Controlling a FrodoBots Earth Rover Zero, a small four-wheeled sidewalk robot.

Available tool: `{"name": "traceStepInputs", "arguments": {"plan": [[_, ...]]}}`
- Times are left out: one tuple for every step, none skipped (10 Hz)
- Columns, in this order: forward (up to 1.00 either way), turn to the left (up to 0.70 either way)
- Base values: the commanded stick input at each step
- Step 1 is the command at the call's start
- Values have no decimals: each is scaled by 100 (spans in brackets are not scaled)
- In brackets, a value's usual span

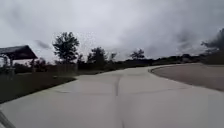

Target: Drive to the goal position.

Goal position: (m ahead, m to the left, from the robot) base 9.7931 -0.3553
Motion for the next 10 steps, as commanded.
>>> {"name": "traceStepInputs", "arguments": {"plan": [[85, 0], [85, 0], [85, 0], [85, 0], [85, 0], [85, 0], [85, 0], [85, 0], [85, 0], [85, 0]]}}
